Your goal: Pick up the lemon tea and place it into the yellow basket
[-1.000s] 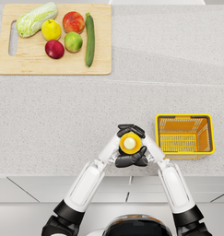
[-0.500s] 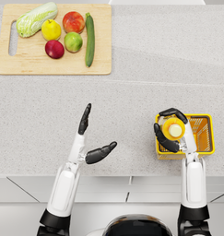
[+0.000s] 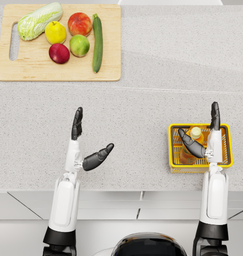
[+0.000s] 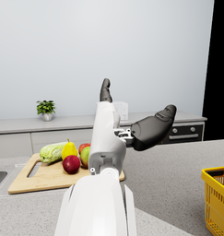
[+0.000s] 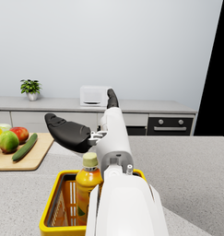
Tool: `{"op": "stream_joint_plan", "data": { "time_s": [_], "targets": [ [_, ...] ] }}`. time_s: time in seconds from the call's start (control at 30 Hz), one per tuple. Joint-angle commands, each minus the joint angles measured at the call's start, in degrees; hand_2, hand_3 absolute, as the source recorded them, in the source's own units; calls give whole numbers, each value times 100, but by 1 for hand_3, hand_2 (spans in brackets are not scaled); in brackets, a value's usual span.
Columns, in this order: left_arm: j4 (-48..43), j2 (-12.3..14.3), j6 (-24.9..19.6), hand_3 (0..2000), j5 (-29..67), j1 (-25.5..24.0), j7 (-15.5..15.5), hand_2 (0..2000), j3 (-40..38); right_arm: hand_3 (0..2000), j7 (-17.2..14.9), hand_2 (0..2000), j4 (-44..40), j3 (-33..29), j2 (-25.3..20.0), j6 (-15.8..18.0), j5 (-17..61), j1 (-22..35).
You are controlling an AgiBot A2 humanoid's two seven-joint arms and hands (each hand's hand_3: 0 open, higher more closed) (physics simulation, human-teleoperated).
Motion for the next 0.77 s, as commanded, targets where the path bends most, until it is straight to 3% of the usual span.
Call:
{"op": "stream_joint_plan", "data": {
  "time_s": [0.03,0.1,0.17,0.3,0.77],
  "targets": [
    [175,208,0,0,0,833,0,0,-252,0,145,0,763,157,3,-62,1,339],
    [509,238,0,0,0,1330,0,0,-474,0,323,0,721,17,45,-139,1,687],
    [716,201,0,0,0,1518,0,0,-742,0,414,0,592,-248,56,-178,1,770],
    [805,216,0,0,-2,1173,0,0,-1008,0,485,0,338,-303,32,-209,-1,519],
    [822,233,0,0,-3,1083,0,0,-1004,0,510,0,320,-300,20,-220,-1,438]
  ]
}}
